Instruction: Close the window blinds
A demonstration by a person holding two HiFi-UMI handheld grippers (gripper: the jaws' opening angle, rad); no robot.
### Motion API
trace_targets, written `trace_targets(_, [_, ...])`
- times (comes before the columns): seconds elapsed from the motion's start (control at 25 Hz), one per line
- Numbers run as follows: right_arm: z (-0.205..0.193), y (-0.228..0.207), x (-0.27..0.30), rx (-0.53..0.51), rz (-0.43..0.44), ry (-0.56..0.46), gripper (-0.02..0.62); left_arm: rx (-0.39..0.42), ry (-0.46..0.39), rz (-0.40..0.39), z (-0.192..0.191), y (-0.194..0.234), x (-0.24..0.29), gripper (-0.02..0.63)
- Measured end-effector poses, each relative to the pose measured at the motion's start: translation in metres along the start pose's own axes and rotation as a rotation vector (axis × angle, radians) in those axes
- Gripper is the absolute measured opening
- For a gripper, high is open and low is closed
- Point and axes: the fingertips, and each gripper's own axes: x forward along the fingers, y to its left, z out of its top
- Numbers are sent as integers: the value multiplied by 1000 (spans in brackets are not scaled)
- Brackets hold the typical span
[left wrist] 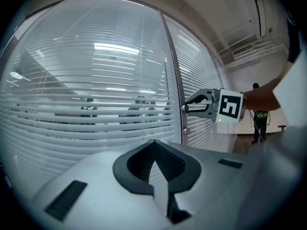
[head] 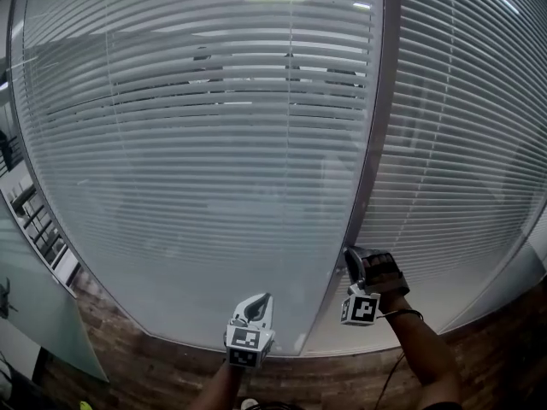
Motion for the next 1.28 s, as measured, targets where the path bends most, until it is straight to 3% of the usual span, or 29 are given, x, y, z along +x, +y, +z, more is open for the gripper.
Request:
trace_targets(0.2, [4,-6,-6,383,32,-3,156,-11,21,11,-9,8,1,0])
trace_targets(0.48, [-1,-12,-11,1116,53,-23,170,-24,4,22,-4,10,-3,0])
trace_targets(0.6, [-9,-7,-7,1309,19,-10,170,-36,-6,42,0,17,-5,0])
trace_targets(0.88, [-17,-11,5,1540,-9,-10,168,-42,-2,53,-4,22,-8,0])
trace_targets(0.96, [-16,-13,4,1557,-23,-14,130,-39,-1,49,-4,21,-8,0])
trace_targets(1.28, [-17,-12,5,1573,-30,-17,128,-41,5,49,-6,23,-9,0])
